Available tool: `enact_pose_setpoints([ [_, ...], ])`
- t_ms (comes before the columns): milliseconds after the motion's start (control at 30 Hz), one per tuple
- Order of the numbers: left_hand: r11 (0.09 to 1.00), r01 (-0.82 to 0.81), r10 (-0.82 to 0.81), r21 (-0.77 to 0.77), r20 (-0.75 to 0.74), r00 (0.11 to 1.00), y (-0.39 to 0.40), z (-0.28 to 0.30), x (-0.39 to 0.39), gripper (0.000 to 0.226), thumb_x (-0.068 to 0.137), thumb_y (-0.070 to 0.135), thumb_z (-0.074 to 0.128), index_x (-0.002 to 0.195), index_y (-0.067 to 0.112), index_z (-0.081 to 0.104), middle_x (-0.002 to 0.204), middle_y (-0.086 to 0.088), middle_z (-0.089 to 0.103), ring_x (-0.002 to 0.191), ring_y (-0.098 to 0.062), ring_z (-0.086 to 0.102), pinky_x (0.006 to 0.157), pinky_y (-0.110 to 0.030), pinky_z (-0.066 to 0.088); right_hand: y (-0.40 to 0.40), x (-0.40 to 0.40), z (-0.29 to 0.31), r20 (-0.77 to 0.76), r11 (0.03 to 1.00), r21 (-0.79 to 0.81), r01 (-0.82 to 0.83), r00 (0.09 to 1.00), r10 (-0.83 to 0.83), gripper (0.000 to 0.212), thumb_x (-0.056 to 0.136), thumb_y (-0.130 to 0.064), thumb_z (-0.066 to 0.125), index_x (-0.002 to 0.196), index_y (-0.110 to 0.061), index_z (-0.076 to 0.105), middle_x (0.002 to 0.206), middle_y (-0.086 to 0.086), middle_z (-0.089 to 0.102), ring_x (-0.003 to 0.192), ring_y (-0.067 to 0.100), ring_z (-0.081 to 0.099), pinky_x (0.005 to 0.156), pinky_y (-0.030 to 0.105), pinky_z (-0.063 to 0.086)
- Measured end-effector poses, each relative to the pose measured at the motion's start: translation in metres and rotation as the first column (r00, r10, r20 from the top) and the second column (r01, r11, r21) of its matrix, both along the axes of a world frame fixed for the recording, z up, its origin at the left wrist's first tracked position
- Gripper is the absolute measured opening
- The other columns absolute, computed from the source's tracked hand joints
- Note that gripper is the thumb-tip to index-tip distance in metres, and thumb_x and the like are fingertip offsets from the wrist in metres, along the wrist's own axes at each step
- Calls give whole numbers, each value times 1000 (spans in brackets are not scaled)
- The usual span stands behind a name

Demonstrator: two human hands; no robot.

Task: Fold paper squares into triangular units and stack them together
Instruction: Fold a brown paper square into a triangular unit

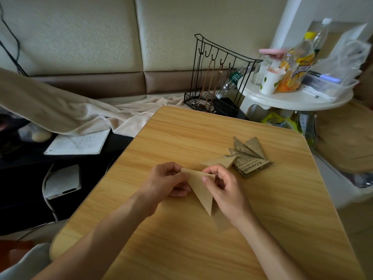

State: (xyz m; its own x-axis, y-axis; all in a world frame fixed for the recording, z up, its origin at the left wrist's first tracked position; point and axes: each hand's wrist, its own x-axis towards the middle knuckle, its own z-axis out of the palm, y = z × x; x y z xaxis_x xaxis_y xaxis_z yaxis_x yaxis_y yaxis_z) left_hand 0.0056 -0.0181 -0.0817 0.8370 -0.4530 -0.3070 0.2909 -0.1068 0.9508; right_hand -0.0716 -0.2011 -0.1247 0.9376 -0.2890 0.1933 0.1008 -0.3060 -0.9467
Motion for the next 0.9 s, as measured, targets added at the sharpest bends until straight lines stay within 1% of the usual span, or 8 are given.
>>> enact_pose_setpoints([
  [133, 1000, 3, -3, -2, 6, 1000, 0, 0, 1, 8, 94, 8, 71, 101, 3, 69, 80, -14, 74, 76, -23, 75, 66, -31, 63, 0, 1, 1, 4, 1000, -11, -17, 1000, 17, 5, 96, -23, 69, 95, -29, 69, 89, 0, 72, 81, 34, 64, 69, 51, 51],
  [267, 1000, -8, 8, -10, 17, 1000, 0, -1, 2, 7, 92, 4, 71, 99, 4, 71, 76, -9, 71, 75, -22, 74, 65, -30, 62, -1, 2, 1, 21, 999, 6, -49, 999, 49, 10, 95, -24, 67, 99, -33, 70, 95, -7, 73, 85, 16, 68, 72, 35, 52],
  [300, 1000, -8, 8, -18, 5, 1000, 0, -1, 2, 6, 92, 4, 71, 98, 5, 71, 75, -8, 70, 75, -22, 74, 65, -30, 62, -1, 2, 1, 27, 999, 5, -54, 998, 54, 11, 94, -26, 66, 100, -34, 70, 96, -7, 73, 85, 16, 68, 73, 36, 52],
  [400, 999, -12, 9, -50, -52, 999, 0, -1, 3, 9, 93, 2, 69, 93, 9, 74, 76, -7, 69, 73, -21, 72, 66, -28, 61, -1, 3, -2, 51, 999, -15, -51, 997, 52, 15, 95, -26, 65, 103, -37, 71, 92, -2, 72, 76, 34, 60, 65, 48, 49],
  [467, 998, -18, 13, -61, -85, 996, -1, 0, 4, 17, 93, -1, 66, 88, 12, 75, 76, -8, 69, 72, -20, 71, 65, -27, 60, -2, 3, -3, 67, 998, -34, -53, 996, 55, 17, 96, -24, 64, 103, -37, 72, 87, 0, 69, 71, 38, 54, 60, 48, 44],
  [600, 996, -30, 20, -79, -120, 993, -1, 0, 4, 23, 94, -1, 63, 82, 13, 77, 77, -8, 71, 71, -19, 71, 66, -25, 59, -2, 4, -5, 79, 997, -56, -56, 995, 60, 18, 97, -22, 60, 100, -34, 74, 77, 7, 64, 62, 30, 48, 54, 42, 36],
  [733, 994, -60, 47, -87, -137, 989, -2, -3, 4, 12, 95, 0, 64, 94, 4, 75, 76, -9, 71, 71, -19, 71, 67, -23, 59, -3, 4, -6, 62, 995, -83, -51, 997, 56, 18, 96, -21, 60, 97, -31, 75, 65, 7, 57, 52, 15, 41, 48, 35, 30],
  [900, 993, -55, 43, -108, -112, 993, -4, -5, 4, 13, 96, 10, 67, 99, 0, 74, 79, -9, 71, 72, -17, 69, 67, -22, 59, -2, 2, -4, 59, 996, -84, -42, 997, 47, 18, 95, -20, 60, 96, -30, 75, 61, 4, 54, 50, 8, 39, 46, 27, 27],
])
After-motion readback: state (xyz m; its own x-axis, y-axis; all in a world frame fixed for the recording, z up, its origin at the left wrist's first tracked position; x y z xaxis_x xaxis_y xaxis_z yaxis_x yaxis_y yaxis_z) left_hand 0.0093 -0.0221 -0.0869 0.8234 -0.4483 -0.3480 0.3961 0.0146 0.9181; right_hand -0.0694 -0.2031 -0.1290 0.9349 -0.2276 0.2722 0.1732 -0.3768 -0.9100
